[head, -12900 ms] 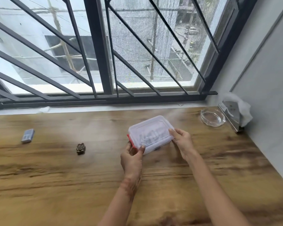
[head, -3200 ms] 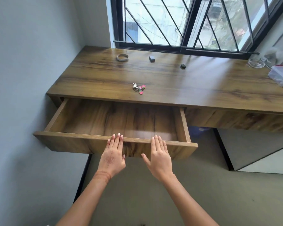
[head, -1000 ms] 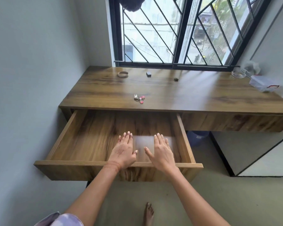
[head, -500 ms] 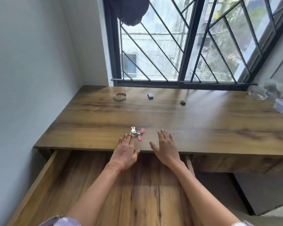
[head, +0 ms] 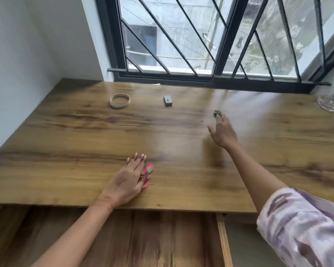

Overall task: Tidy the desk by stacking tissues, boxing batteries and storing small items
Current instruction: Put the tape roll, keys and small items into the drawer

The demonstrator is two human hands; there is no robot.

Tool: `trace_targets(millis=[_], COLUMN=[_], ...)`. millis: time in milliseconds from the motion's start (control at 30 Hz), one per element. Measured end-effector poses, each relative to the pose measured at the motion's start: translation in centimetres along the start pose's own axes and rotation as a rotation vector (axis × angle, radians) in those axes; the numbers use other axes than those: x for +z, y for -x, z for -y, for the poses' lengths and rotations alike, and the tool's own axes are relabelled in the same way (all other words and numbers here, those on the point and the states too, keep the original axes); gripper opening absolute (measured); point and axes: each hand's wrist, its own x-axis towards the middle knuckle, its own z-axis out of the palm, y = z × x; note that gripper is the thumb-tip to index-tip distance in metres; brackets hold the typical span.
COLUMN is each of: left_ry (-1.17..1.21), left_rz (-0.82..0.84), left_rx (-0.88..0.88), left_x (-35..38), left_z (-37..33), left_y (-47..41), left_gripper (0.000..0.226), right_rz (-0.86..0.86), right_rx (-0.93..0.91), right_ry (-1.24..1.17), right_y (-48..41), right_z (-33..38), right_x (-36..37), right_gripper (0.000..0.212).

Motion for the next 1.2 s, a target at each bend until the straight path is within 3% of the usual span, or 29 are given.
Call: trace_targets(millis=[233,400,533,667,733,967,1200], left_ry=[0.120,0.253,0.328,0.335,0.315,0.308,0.265], left_rz=[-0.062,-0.109,-0.240,-0.365,-0.390,-0.331,-0.200], left_rx=[0.008,0.017,-0.002,-0.079,-0.106,-0.169,-0.091], left_x=[1.3,1.4,1.5,1.7,1.7,1.4,0.7], left_z=[0.5,0.5,0.4,0.0,-0.3,-0.8,-1.1], left_y=[0.2,0.9,2.1,3.1,3.4,5.0,7.1], left_gripper=[0.083,0.088,0.067,0.036,0.031,0.044,0.041], right_rz=[0.059,0.118,-0.041,-0.157,-0.188,-0.170,-0.229], right_rx=[0.000,-0.013,-0.059,-0.088,-0.084,-0.062,-0.103], right_ry=[0.079,0.094,0.073,0.085,0.088,-0.055,-0.180], right_y=[-5.2,-7.0,-6.4,-4.1,-2.4,5.6,16.6], right_z=[-1.4,-2.3,-2.7,-2.6,-2.4,-0.4,2.8], right_x=[1.4,2.6,3.2,3.7,3.7,3.6,4.5], right_gripper=[0.052,0.046,0.020,0.022,0.026,0.022,0.012])
